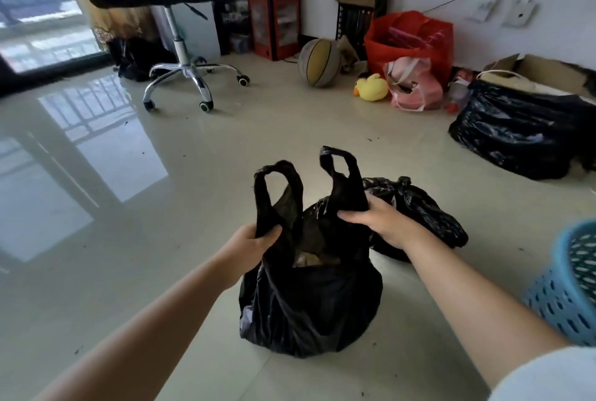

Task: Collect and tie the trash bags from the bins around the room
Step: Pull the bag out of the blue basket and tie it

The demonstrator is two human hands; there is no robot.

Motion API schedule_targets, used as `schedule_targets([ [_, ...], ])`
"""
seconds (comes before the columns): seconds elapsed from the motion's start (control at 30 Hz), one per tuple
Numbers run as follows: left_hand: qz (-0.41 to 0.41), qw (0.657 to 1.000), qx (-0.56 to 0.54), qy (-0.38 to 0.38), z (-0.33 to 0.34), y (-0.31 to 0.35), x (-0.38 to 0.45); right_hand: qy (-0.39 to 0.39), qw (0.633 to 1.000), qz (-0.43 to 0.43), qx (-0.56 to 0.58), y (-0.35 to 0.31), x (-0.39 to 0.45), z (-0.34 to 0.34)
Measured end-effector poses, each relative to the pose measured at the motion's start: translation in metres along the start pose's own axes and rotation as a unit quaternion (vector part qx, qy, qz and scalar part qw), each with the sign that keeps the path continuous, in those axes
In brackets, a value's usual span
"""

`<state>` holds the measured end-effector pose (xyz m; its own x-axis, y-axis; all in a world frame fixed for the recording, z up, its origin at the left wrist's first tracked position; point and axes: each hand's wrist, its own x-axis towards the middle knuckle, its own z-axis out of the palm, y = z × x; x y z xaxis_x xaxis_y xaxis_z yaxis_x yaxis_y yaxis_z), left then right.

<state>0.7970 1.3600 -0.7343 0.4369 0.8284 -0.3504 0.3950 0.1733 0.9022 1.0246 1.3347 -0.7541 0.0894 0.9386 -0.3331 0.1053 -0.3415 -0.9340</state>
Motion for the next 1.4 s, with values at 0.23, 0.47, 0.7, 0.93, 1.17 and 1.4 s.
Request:
schedule_targets([
  [0.23, -0.032, 0.934, -0.317, 0.163, 0.009, -0.003, 0.001, 0.117, 0.966, -0.047, 0.224, 0.015, 0.027, 0.023],
  [0.47, -0.091, 0.868, -0.405, 0.272, 0.010, -0.012, 0.013, 0.111, 0.923, 0.081, 0.360, 0.017, 0.044, 0.026],
  [0.7, -0.049, 0.839, -0.504, 0.198, -0.004, -0.054, 0.006, 0.032, 0.976, 0.068, 0.203, 0.043, 0.043, 0.034],
  [0.93, 0.052, 0.857, -0.493, 0.136, 0.000, -0.045, 0.016, 0.020, 0.917, -0.034, 0.397, 0.036, 0.022, 0.025],
  [1.17, -0.010, 0.835, -0.548, 0.054, 0.037, -0.020, 0.033, 0.045, 0.923, 0.039, 0.380, 0.056, -0.005, 0.022],
  [1.4, -0.074, 0.868, -0.482, 0.092, 0.052, -0.045, 0.042, 0.084, 0.952, 0.106, 0.274, 0.061, 0.002, 0.012],
])
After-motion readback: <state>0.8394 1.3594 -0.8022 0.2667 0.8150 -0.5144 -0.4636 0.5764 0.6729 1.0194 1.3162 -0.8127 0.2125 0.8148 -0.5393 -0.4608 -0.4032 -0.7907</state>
